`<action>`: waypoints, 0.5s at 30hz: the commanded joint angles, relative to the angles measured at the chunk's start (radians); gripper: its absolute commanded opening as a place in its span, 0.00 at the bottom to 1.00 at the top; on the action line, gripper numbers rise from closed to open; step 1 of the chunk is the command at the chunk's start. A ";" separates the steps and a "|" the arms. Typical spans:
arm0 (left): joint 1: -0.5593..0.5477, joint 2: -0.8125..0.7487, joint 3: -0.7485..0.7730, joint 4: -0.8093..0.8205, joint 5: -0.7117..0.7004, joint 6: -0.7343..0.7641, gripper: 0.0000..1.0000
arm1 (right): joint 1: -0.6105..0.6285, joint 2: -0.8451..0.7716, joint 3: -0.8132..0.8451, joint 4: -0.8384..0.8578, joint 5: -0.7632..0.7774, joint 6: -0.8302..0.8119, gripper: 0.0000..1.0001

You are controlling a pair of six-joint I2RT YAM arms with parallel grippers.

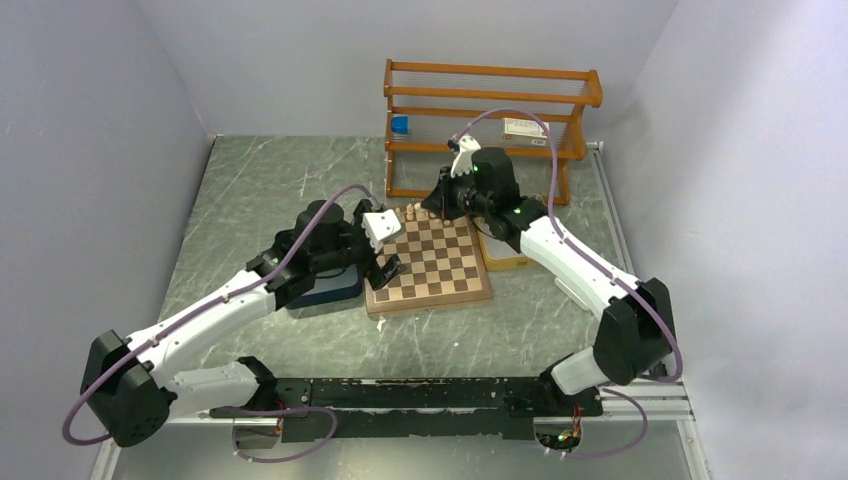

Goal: Set up the chess pieces on the board
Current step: Place the chess piece on the chessboard.

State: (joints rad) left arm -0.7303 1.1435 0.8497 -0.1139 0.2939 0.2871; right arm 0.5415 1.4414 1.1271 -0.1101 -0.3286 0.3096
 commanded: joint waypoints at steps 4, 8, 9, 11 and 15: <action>0.034 -0.088 -0.015 -0.021 -0.082 -0.161 1.00 | -0.011 0.190 0.269 -0.372 0.353 -0.209 0.00; 0.120 -0.119 -0.016 -0.029 -0.212 -0.343 1.00 | -0.011 0.233 0.285 -0.302 0.436 -0.215 0.00; 0.159 -0.128 -0.020 -0.033 -0.203 -0.381 1.00 | -0.011 0.250 0.302 -0.304 0.445 -0.217 0.00; 0.271 -0.136 -0.028 -0.035 -0.125 -0.441 1.00 | -0.011 0.303 0.357 -0.338 0.466 -0.227 0.00; 0.409 -0.131 -0.049 -0.049 -0.059 -0.581 1.00 | -0.010 0.401 0.445 -0.404 0.512 -0.245 0.00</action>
State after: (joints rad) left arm -0.4099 1.0199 0.8272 -0.1329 0.1841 -0.1047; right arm 0.5331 1.7763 1.4853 -0.4442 0.0948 0.1017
